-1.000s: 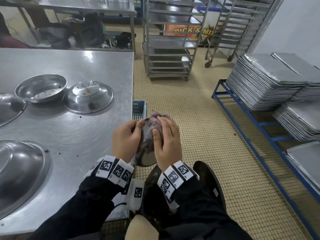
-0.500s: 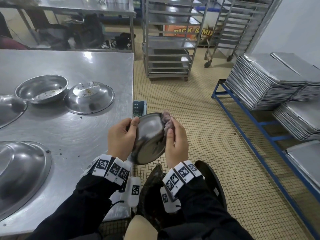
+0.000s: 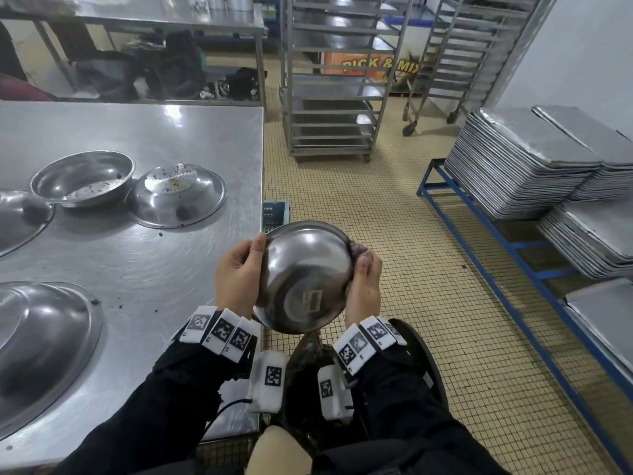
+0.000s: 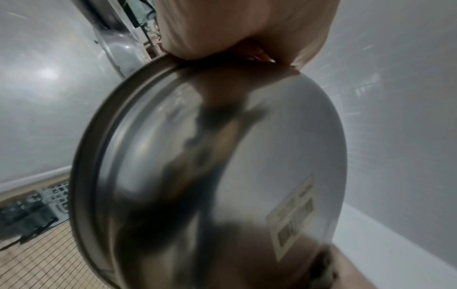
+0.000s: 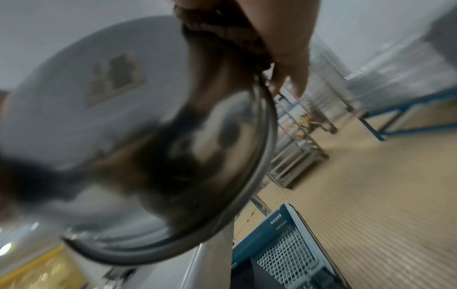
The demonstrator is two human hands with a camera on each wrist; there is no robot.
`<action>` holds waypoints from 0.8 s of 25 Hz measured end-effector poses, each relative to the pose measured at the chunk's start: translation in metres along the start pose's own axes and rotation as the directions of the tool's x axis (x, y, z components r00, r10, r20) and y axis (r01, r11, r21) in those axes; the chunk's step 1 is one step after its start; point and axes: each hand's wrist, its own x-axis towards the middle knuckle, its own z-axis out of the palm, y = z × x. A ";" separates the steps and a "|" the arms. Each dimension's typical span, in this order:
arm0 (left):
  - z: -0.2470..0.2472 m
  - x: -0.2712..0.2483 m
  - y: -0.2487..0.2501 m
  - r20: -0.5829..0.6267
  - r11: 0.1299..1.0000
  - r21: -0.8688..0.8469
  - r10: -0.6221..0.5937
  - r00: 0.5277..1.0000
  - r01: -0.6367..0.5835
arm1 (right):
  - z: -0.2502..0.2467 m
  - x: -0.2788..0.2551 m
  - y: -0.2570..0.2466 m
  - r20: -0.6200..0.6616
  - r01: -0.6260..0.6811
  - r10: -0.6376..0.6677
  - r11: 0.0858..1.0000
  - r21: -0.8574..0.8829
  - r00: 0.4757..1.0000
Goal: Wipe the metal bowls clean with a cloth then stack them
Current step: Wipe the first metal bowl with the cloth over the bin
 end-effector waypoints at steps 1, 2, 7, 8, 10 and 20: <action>0.000 -0.001 -0.001 -0.010 0.999 -0.026 -0.032 0.999 0.032 | -0.004 0.000 0.004 0.000 -0.062 0.062 0.998 0.006 0.998; -0.001 -0.002 -0.003 -0.016 0.997 -0.046 -0.061 0.998 0.061 | -0.007 0.002 0.009 -0.005 -0.101 0.102 0.995 0.012 0.995; -0.007 -0.006 -0.022 0.119 0.990 0.136 -0.042 0.992 0.026 | -0.020 0.019 0.005 -0.002 -0.080 0.080 0.996 -0.047 0.997; -0.008 -0.006 -0.024 0.166 0.988 0.151 -0.038 0.985 0.012 | -0.023 0.023 0.000 0.028 -0.035 0.038 0.994 -0.106 0.999; -0.007 -0.005 -0.022 0.243 0.983 0.181 -0.018 0.970 -0.027 | -0.026 0.028 -0.011 0.124 0.064 -0.040 0.978 -0.199 0.992; 0.007 -0.002 -0.008 0.273 0.895 0.411 0.058 0.960 -0.171 | -0.002 0.013 -0.015 0.306 0.328 -0.238 0.899 -0.288 0.922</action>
